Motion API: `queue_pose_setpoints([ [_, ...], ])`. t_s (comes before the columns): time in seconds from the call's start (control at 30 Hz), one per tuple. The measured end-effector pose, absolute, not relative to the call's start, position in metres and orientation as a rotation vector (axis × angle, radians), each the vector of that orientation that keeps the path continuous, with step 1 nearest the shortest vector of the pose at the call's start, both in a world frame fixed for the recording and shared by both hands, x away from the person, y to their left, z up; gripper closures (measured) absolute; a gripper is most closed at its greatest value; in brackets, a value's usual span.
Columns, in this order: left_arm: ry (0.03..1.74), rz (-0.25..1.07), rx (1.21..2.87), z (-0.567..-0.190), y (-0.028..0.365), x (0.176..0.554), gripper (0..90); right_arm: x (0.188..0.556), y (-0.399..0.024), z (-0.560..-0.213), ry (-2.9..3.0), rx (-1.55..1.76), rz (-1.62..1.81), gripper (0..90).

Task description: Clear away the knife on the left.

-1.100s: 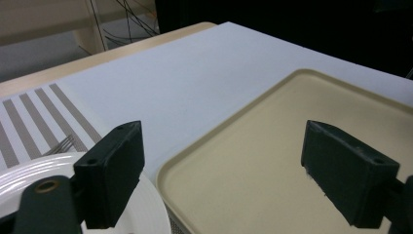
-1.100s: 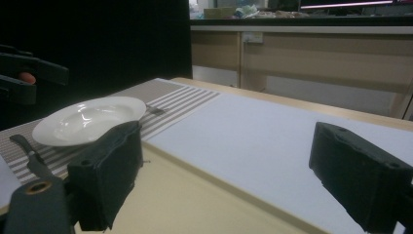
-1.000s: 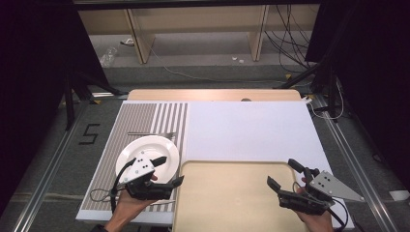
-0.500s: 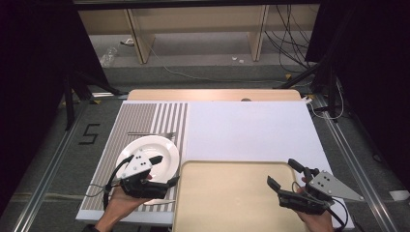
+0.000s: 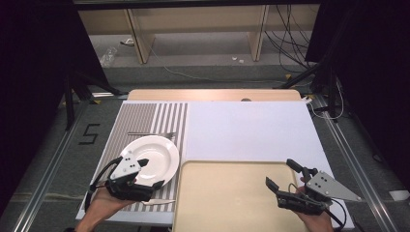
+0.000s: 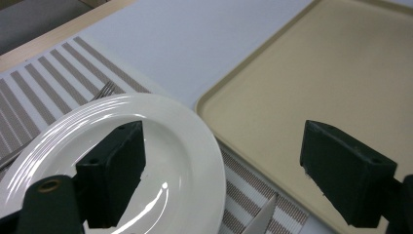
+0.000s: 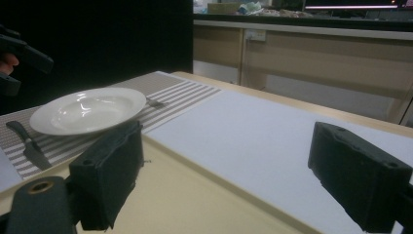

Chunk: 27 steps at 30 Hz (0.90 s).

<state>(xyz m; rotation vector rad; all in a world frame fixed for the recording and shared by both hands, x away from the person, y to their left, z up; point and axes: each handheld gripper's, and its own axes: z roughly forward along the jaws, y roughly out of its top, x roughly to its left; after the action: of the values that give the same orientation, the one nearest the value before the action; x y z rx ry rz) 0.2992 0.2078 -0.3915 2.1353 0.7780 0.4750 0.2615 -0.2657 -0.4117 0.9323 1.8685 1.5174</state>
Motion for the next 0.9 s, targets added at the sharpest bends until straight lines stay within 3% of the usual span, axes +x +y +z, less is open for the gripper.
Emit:
queue_pose_setpoints([
  [0.9, 0.860, 0.398, 2.484, -0.410, 0.262, 0.286, 19.4, 0.262, -0.264, -0.413, 1.892, 0.921, 1.522, 14.5],
])
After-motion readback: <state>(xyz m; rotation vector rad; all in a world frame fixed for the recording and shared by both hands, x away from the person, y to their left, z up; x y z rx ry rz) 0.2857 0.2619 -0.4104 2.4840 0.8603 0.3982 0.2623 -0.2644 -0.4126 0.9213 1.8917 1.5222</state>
